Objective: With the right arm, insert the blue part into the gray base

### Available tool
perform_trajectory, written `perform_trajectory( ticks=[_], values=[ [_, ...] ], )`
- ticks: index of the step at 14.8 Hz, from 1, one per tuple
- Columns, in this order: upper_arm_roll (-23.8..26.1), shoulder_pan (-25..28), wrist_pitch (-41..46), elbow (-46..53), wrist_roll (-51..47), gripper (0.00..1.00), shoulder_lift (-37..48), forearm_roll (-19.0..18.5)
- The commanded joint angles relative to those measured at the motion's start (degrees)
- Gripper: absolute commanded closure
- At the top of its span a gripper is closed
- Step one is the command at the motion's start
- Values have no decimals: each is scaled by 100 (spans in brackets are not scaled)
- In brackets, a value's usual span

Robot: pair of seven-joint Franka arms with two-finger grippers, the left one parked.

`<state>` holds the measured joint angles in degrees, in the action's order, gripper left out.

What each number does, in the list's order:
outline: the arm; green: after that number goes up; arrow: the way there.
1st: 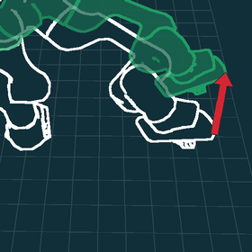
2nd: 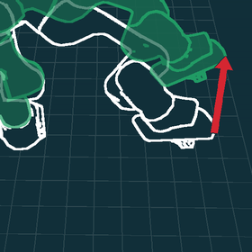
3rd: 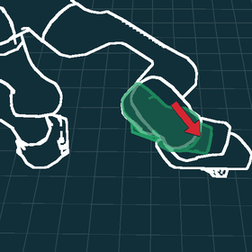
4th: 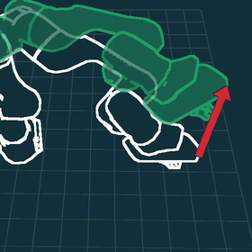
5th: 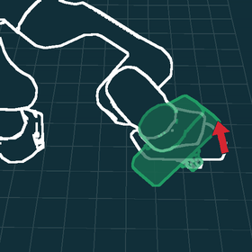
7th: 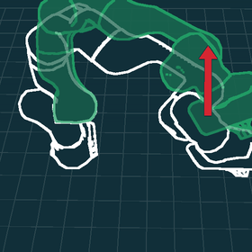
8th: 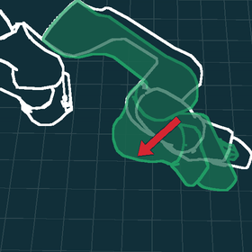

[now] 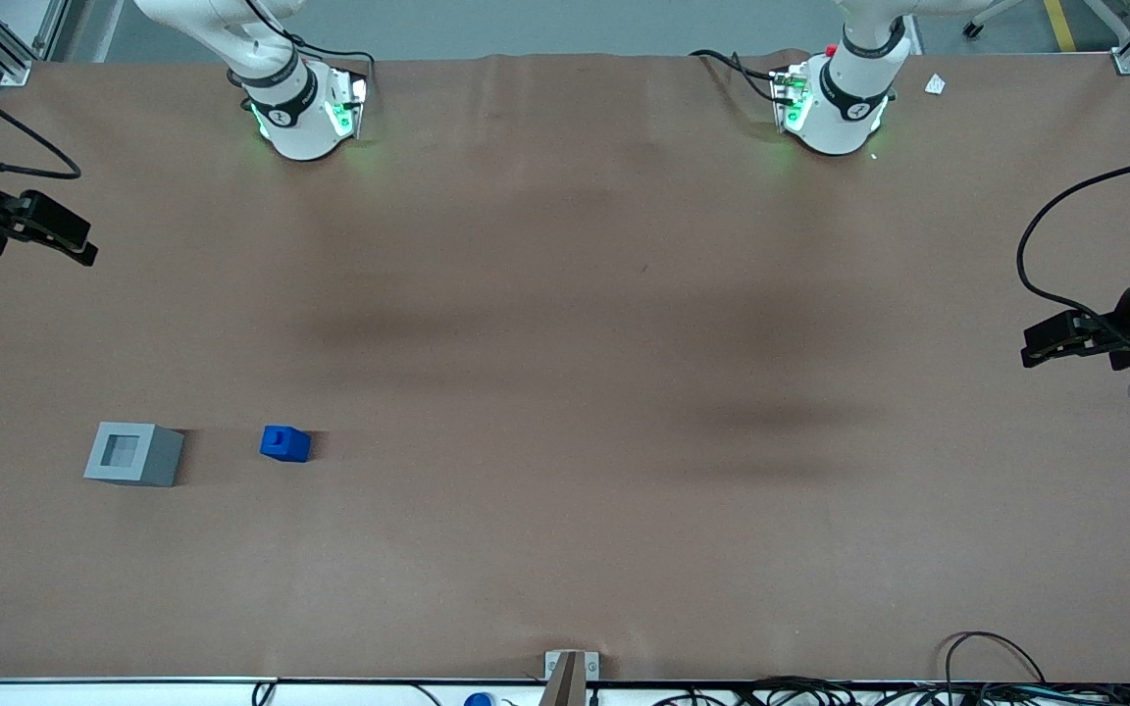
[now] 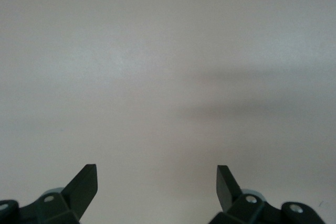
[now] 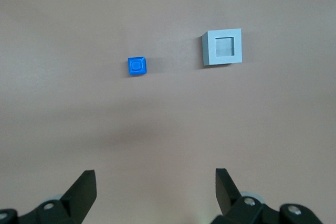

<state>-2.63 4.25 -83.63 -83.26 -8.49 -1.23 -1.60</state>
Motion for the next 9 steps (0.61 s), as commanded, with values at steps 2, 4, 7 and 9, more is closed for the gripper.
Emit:
perform_trajectory(
  ticks=[2, 4, 7, 9],
  values=[
    [-1, 59, 57, 12, -30, 0, 70, -130],
    [-27, 6, 57, 29, -30, 0, 62, -95],
    [-36, -3, 22, 12, 119, 0, 62, -112],
    [-36, -20, 48, 12, 251, 0, 62, -130]
  ],
)
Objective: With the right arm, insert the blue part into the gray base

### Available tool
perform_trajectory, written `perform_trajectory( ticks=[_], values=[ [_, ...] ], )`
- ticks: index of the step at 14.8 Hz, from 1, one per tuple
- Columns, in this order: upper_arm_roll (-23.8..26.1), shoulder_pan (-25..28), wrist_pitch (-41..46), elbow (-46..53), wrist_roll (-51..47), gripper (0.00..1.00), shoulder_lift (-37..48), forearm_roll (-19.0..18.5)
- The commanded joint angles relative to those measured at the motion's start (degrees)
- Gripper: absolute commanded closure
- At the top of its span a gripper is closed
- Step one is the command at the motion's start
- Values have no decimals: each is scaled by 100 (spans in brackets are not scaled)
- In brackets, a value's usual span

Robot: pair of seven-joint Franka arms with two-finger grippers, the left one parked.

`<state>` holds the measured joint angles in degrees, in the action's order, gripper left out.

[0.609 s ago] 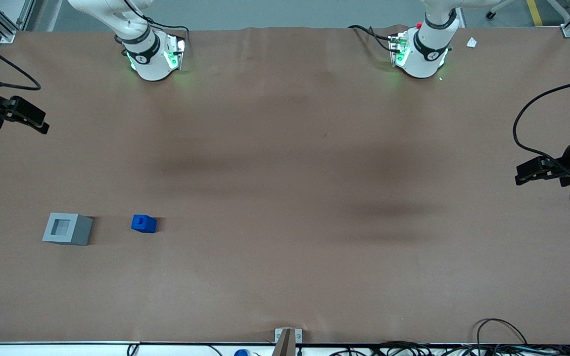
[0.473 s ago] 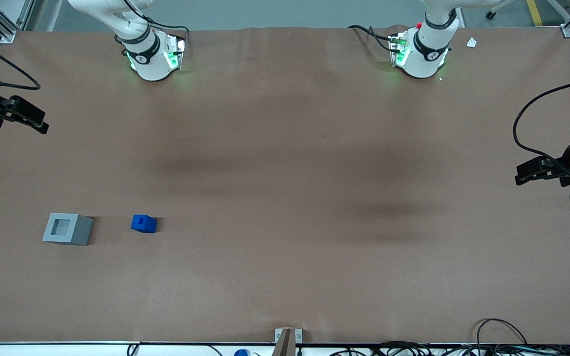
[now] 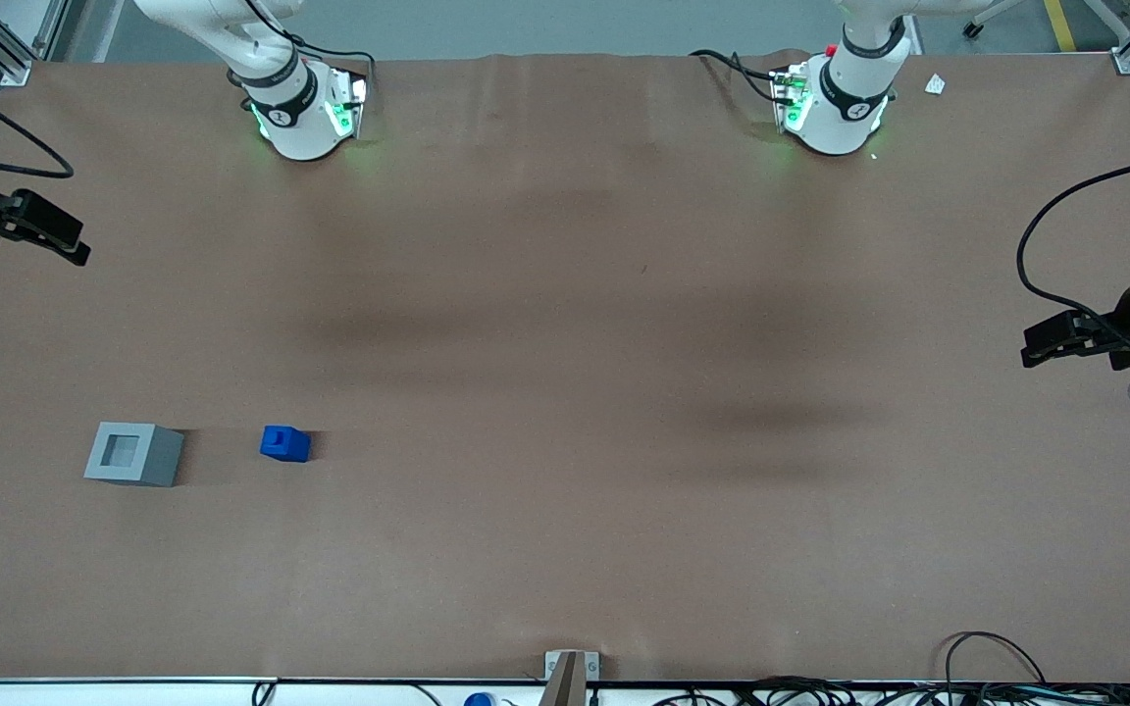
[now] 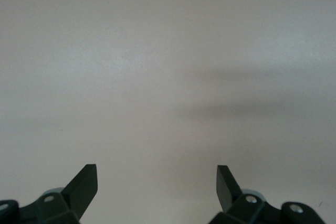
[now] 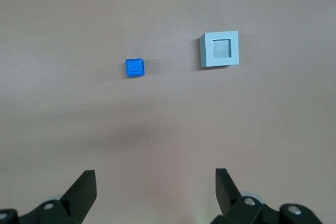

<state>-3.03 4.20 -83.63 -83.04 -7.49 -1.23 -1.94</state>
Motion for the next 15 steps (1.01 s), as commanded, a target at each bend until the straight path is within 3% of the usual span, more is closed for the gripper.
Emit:
perform_trajectory(
  ticks=[1, 7, 11, 15],
  values=[
    [-22, -51, 48, -10, 229, 0, 61, -87],
    [-110, -490, 40, 8, 880, 0, 17, 18],
    [-58, -342, 488, -124, 828, 0, -237, 27],
    [-58, -218, 75, -72, 872, 0, -615, 317]
  ],
)
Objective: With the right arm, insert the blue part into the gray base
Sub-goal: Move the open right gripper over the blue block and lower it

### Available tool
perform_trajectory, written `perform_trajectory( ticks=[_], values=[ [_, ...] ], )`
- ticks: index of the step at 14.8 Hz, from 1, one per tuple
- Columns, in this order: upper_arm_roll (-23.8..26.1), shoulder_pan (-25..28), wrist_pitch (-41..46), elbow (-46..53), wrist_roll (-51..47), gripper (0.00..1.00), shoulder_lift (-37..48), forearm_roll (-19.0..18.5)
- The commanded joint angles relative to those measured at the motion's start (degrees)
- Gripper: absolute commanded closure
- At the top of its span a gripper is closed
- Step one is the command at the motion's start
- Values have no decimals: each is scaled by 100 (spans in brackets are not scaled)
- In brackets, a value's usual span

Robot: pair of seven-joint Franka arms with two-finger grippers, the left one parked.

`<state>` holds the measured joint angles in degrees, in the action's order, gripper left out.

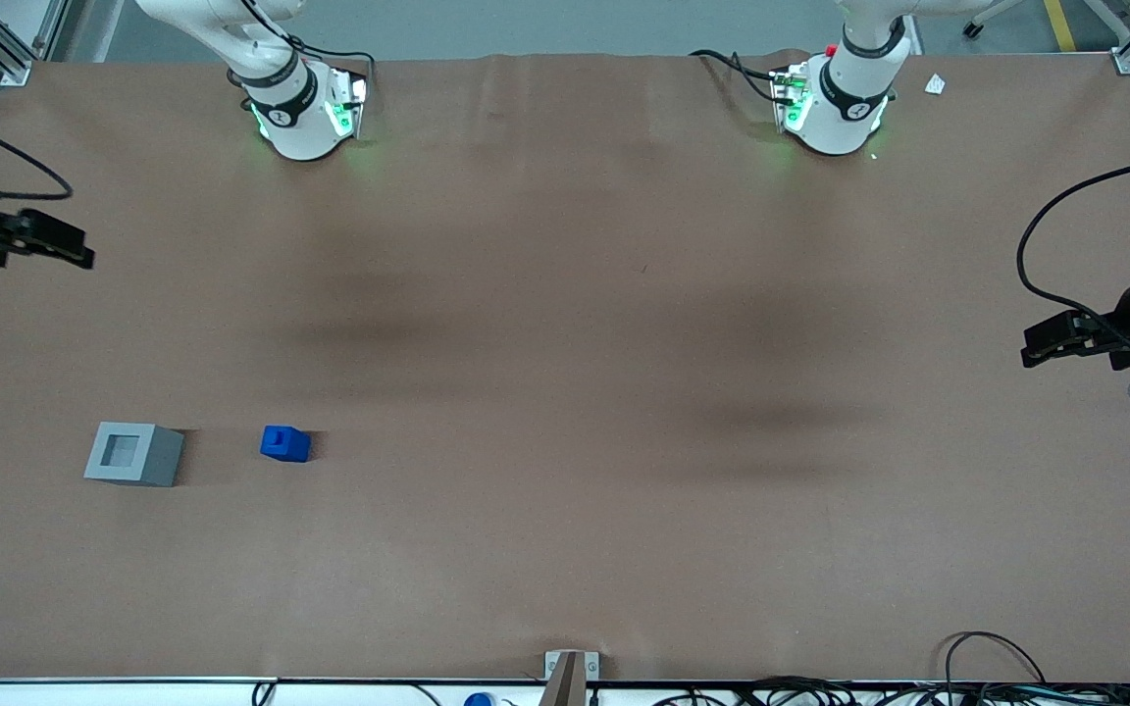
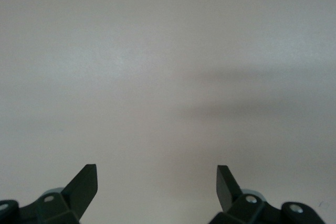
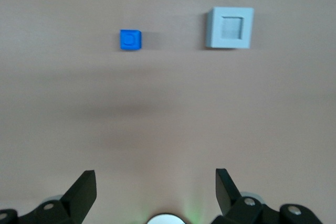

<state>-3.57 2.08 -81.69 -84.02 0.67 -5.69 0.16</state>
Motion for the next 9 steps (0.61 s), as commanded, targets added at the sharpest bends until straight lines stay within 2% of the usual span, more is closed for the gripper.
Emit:
perform_trajectory(
  ticks=[1, 2, 4, 5, 6, 8, 9],
  values=[
    [-4, 3, -223, 34, 48, 0, -273, 125],
    [-4, 21, -363, 26, 30, 0, -292, 212],
    [-4, -49, -418, 17, 73, 0, -475, 991],
    [-4, -15, -435, 26, 100, 0, -590, 1160],
    [5, 73, -452, 34, 135, 0, -756, 1110],
    [-4, 389, -662, 96, 197, 0, -1029, 733],
    [-4, 459, -942, 79, 127, 0, -1152, 731]
  ],
)
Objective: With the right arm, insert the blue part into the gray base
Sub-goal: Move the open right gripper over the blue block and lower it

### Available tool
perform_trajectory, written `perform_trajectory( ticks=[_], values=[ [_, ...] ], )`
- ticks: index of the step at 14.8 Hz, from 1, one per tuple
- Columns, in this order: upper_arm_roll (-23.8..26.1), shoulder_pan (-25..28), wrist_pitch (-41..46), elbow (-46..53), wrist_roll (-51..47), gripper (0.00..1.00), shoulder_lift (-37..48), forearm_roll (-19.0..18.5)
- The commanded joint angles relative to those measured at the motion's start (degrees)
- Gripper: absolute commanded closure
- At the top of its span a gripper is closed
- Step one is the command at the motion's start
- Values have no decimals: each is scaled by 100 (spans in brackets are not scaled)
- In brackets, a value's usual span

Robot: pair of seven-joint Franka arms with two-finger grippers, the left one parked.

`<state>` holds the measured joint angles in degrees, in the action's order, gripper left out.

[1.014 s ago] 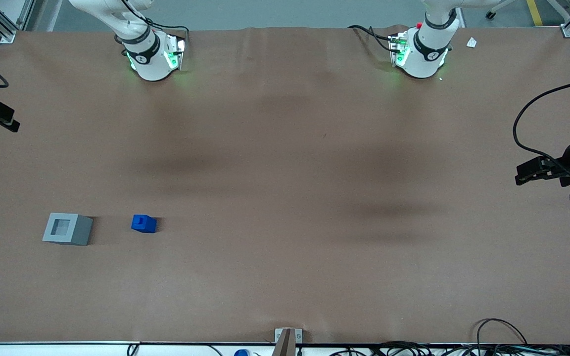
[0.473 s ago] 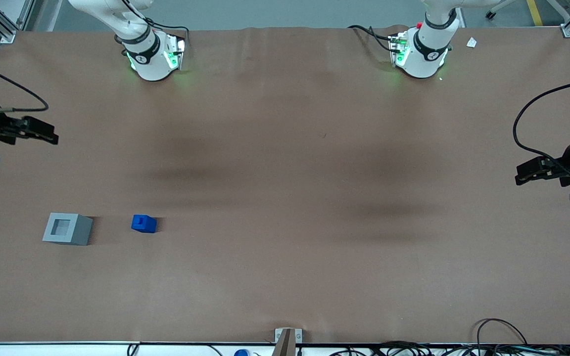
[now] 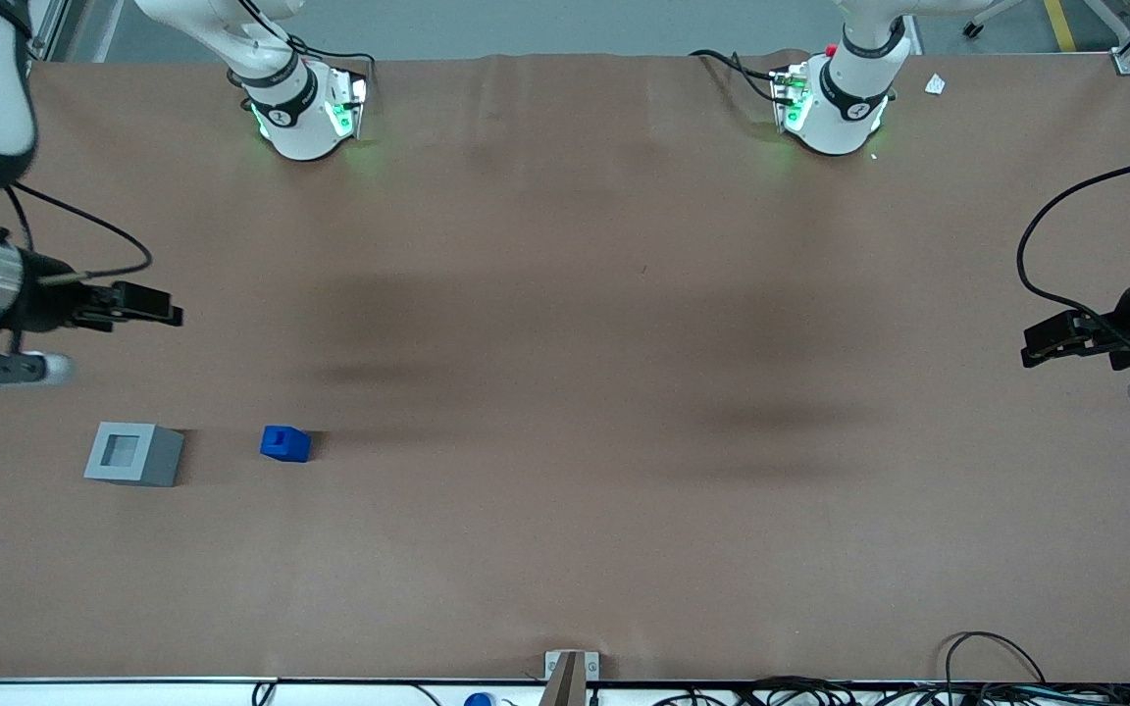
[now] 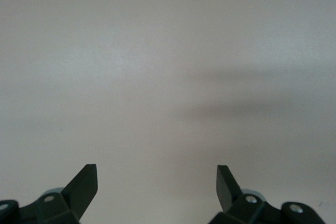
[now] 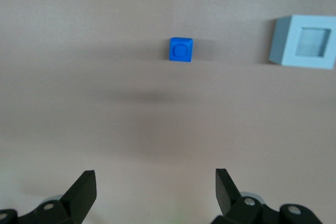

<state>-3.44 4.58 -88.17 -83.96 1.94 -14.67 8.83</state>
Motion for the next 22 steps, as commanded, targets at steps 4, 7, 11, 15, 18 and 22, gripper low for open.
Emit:
perform_trajectory(
  ticks=[4, 7, 11, 15, 18, 22],
  values=[
    [-16, 332, -1252, -49, -18, 0, -870, -127],
    [-7, 306, -2683, -830, -298, 0, -923, -110],
    [-33, 289, -3091, -964, -563, 0, -1379, -127],
    [-42, 367, -4593, -1755, -519, 0, -1555, -215],
    [-42, 350, -4621, -1606, -537, 0, -1845, -259],
    [-42, 350, -4586, -1597, -528, 0, -1925, -268]
  ],
)
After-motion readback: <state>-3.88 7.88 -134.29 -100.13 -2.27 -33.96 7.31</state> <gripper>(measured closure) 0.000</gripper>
